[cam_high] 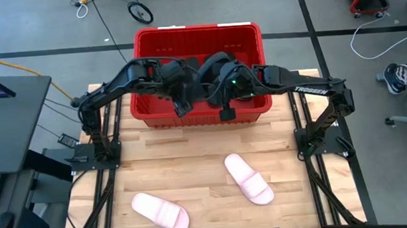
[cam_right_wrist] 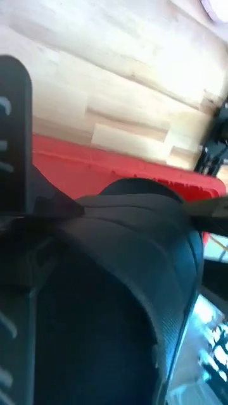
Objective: Pick and place slides into bin
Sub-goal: Put the black slide into the red container
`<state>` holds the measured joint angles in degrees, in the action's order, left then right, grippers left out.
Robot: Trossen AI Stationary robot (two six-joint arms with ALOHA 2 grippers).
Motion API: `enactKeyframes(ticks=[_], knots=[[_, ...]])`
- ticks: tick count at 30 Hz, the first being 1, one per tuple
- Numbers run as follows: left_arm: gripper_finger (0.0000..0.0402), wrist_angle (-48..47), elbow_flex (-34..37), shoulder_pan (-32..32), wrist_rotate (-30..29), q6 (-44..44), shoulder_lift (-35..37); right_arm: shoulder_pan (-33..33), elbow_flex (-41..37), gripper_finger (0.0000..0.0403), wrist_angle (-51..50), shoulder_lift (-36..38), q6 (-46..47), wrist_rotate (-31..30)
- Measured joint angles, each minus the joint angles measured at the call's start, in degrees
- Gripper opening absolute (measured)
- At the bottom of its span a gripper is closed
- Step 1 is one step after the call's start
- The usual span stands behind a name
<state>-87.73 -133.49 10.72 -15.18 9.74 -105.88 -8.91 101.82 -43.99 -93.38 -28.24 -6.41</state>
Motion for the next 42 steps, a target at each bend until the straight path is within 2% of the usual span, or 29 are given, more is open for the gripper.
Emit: enactKeyframes(ticks=[2, 6, 7, 11, 17, 20, 25, 28, 31, 34, 38, 42], knots=[[0.0162, 0.3, 0.0, 0.0, 0.0, 0.0, -0.3, 0.0, 0.0, 0.0014, 0.3, 0.0, 0.1, -1.8], [0.0067, 0.5, 0.0, 0.1, -0.7, 1.7, -0.5, 0.0, 0.0, 0.0035, 0.5, 0.0, 0.0, -5.0], [0.0055, 0.7, 0.0, 0.2, -0.6, 2.7, -0.5, -0.1, 0.0, 0.0042, 0.6, 0.0, -0.1, -5.3], [0.0055, 0.3, 0.0, 0.0, -0.4, 9.5, -0.5, -0.3, 0.0, 0.0072, 0.7, 0.0, -0.2, -7.1], [0.0055, -0.4, 0.0, -0.7, -0.7, 17.4, -0.5, 0.4, 0.0, 0.012, 0.4, 1.4, -0.5, -17.5], [0.0055, -0.9, 0.0, -1.4, -0.8, 22.8, -0.5, 0.6, 0.0, 0.014, 0.3, 3.6, -2.2, -20.5], [0.0055, -1.1, 0.0, -3.6, -9.2, 36.9, -0.5, 1.3, 0.0, 0.0157, 0.1, 8.8, -2.6, -26.2], [0.0055, -1.2, 0.0, -4.0, -13.7, 45.0, -0.9, 1.4, 0.0, 0.0158, 0.1, 12.5, -1.8, -26.3], [0.0055, -1.2, 0.0, -3.7, -14.0, 47.2, -0.9, 1.3, 0.0, 0.0156, -0.1, 15.9, 1.3, -26.2], [0.0055, -2.4, 0.0, -1.8, -14.0, 48.8, -0.9, 1.3, 0.1, 0.0151, -1.6, 18.9, 5.1, -23.3], [0.0055, -2.3, 0.0, 4.2, -14.1, 44.6, -0.3, 1.3, 0.1, 0.0145, -4.8, 21.6, 7.9, -18.2], [0.0055, -2.0, 0.0, 13.1, -8.4, 39.4, -0.4, 1.3, 0.1, 0.0139, -8.1, 22.9, 10.3, -16.0]])
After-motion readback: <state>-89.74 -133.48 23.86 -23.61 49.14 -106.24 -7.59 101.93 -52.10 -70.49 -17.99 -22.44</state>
